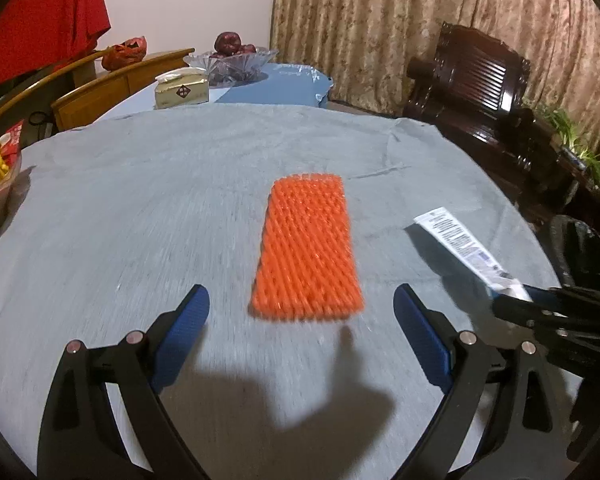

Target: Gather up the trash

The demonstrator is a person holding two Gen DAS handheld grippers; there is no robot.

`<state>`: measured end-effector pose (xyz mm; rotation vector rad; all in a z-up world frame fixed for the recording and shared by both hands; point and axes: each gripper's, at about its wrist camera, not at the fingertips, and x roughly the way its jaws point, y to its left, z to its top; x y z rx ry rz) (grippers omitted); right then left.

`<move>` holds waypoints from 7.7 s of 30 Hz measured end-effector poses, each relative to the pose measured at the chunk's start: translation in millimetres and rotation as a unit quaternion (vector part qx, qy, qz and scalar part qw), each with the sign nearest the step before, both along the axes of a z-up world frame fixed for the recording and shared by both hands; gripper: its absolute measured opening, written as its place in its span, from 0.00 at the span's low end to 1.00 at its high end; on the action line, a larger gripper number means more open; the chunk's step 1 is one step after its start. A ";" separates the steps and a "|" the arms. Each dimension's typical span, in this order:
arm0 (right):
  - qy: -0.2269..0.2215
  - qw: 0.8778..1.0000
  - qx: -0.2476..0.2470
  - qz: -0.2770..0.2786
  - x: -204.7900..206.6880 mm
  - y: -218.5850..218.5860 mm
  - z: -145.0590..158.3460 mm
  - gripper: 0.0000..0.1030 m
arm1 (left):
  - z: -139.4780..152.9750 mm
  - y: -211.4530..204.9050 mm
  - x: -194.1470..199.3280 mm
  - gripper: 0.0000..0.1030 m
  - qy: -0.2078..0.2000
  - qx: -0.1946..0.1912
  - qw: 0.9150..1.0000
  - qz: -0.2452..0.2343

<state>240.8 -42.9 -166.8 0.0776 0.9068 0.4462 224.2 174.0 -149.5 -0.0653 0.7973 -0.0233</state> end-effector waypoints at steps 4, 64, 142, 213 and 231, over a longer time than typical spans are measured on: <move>-0.002 1.000 0.001 -0.005 7.2 3.0 0.7 0.28 | -10.7 0.2 21.6 0.88 0.018 0.002 1.000 0.000; -0.093 0.994 0.032 -0.044 -101.6 -80.0 121.9 0.28 | 107.1 -96.8 -77.9 0.19 -0.062 -0.021 0.996 -0.058; -0.068 0.962 -0.025 -0.264 -143.6 -306.5 90.8 0.94 | 70.4 -318.7 -28.7 0.86 -0.029 -0.039 0.958 -0.284; -0.178 0.969 -0.039 -0.169 -216.0 -195.5 206.9 0.94 | 178.4 -202.7 -154.2 0.91 -0.135 -0.042 0.976 -0.166; -0.178 0.969 -0.038 -0.168 -215.3 -193.1 206.9 0.94 | 177.8 -203.0 -154.9 0.91 -0.136 -0.040 0.976 -0.166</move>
